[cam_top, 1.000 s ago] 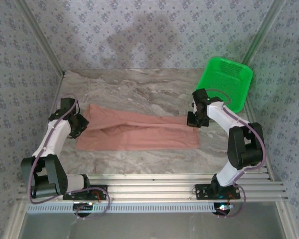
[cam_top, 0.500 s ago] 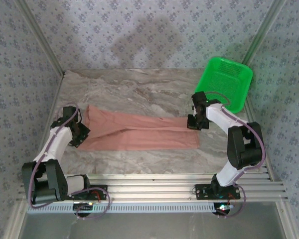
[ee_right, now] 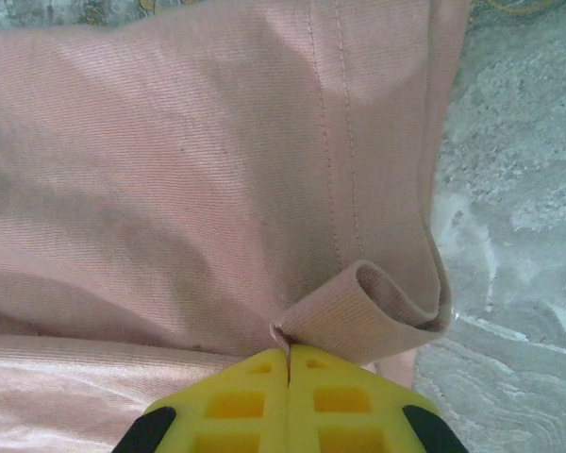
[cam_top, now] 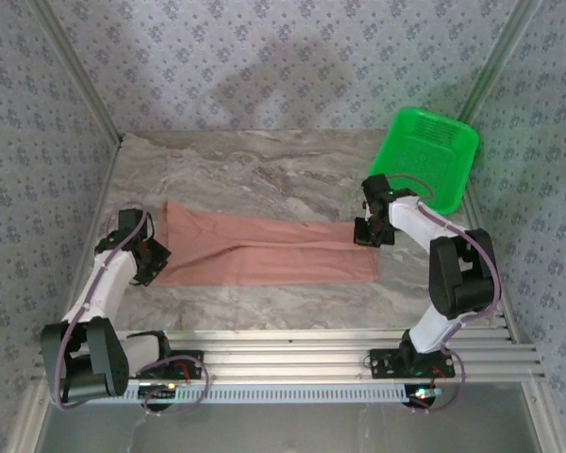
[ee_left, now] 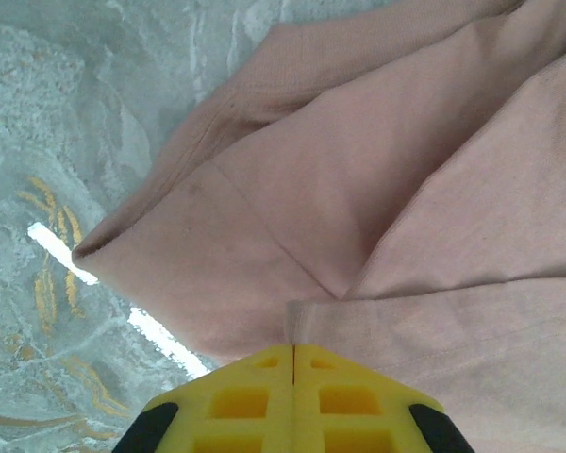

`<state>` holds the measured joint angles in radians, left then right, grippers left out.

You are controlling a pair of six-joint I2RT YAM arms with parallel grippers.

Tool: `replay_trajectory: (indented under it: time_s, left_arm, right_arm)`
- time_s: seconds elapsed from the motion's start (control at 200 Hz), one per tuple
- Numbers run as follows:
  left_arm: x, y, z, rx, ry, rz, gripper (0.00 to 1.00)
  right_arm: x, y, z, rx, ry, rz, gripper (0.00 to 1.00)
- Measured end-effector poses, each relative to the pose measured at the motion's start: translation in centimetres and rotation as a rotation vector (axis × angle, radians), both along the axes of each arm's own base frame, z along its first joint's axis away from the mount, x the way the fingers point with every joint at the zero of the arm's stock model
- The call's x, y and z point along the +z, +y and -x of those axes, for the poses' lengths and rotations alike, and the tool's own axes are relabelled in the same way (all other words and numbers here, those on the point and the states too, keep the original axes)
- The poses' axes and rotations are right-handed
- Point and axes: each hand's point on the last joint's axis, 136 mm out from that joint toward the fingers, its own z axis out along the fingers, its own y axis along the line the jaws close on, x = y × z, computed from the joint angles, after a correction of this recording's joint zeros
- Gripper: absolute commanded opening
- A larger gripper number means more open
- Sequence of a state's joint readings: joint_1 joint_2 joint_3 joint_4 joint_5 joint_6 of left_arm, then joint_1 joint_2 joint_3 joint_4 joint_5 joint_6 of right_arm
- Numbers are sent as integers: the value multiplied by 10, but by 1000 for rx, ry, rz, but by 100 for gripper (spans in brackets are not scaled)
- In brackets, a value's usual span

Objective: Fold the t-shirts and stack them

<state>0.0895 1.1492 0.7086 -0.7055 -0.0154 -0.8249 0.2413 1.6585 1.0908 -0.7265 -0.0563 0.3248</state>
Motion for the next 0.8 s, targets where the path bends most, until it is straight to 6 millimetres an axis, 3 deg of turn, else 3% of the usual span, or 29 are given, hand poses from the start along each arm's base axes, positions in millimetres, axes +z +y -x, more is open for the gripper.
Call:
replay_trajectory:
  time_s: [0.155, 0.22, 0.29, 0.34, 0.48, 0.57, 0.63, 0.715, 0.799]
  left_arm:
    - [-14, -1, 12, 18, 47, 9, 0]
    - [-22, -2, 17, 25, 79, 14, 11]
    - [-30, -1, 21, 34, 119, 15, 32]
    - [-33, 0, 24, 53, 138, 15, 42]
    - [-24, -2, 24, 59, 154, 12, 58]
    - [11, -9, 0, 13, 64, -7, 72]
    - [42, -18, -27, -45, -48, -4, 74]
    - [76, -36, -65, -148, -175, 37, 74]
    - [83, -59, -100, -292, -208, 89, 72]
  right_arm:
    - [-3, 1, 1, 3, 9, 3, 0]
    - [-5, 1, 1, 0, 14, 3, 8]
    - [-6, 2, 2, -4, 20, 3, 20]
    - [-7, 2, 3, -1, 24, 5, 26]
    - [-7, 2, 9, 8, 46, 6, 48]
    - [3, 9, 15, 40, 38, -19, 71]
    - [20, 20, 16, 84, -12, -52, 86]
    - [59, 44, 13, 171, -150, -128, 94]
    - [94, 66, 11, 240, -276, -220, 96]
